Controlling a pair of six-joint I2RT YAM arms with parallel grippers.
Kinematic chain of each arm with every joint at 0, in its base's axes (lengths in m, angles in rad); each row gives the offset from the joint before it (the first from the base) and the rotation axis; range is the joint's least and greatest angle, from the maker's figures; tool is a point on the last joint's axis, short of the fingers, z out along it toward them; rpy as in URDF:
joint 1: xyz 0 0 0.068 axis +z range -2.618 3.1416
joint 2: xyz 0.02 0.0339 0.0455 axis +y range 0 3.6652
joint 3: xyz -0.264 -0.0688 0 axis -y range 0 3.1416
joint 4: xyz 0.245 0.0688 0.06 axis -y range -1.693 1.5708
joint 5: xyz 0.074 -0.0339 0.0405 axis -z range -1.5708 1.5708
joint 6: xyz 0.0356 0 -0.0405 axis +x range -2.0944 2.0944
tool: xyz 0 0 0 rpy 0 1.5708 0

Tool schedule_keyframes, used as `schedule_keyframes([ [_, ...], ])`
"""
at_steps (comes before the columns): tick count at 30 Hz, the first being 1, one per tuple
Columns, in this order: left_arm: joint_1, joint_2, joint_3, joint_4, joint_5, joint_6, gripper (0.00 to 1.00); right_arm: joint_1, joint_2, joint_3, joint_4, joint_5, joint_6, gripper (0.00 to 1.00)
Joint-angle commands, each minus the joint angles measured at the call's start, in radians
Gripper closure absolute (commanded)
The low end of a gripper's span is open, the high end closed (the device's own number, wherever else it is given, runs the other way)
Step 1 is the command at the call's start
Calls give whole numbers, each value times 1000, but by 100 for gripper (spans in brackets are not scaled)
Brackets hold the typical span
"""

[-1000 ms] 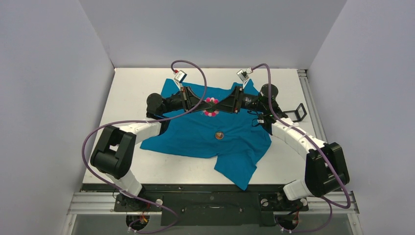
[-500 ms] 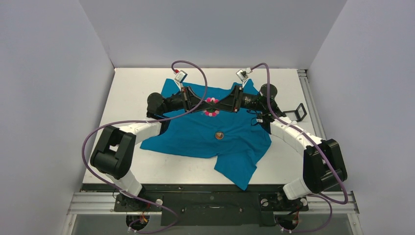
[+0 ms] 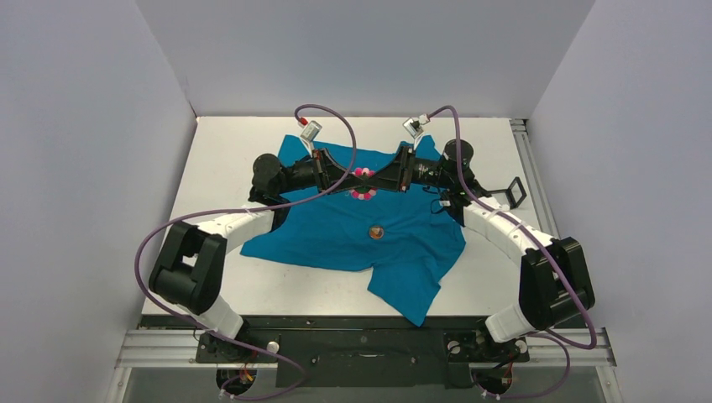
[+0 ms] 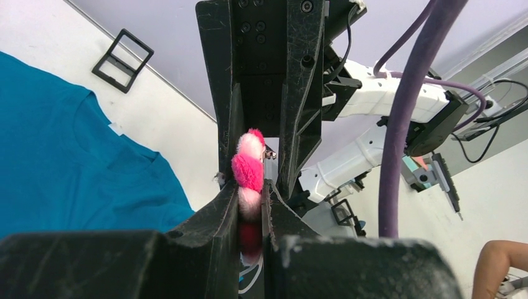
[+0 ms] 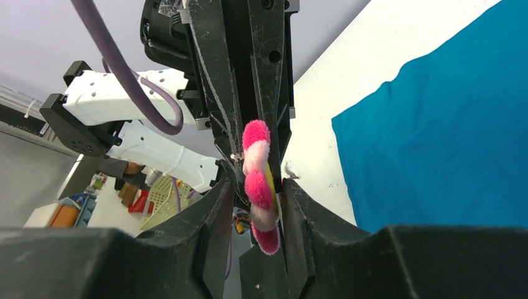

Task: Remove the brooch from the garment
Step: Close the brooch.

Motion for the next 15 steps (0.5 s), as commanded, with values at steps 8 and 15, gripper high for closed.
schedule_keyframes([
  [8, -45, -41, 58, -144, 54, 158, 100, 24, 28, 91, -13, -26, -56, 70],
  [15, -53, -48, 70, -196, 58, 209, 100, 25, 37, 125, -134, -32, -132, 71],
])
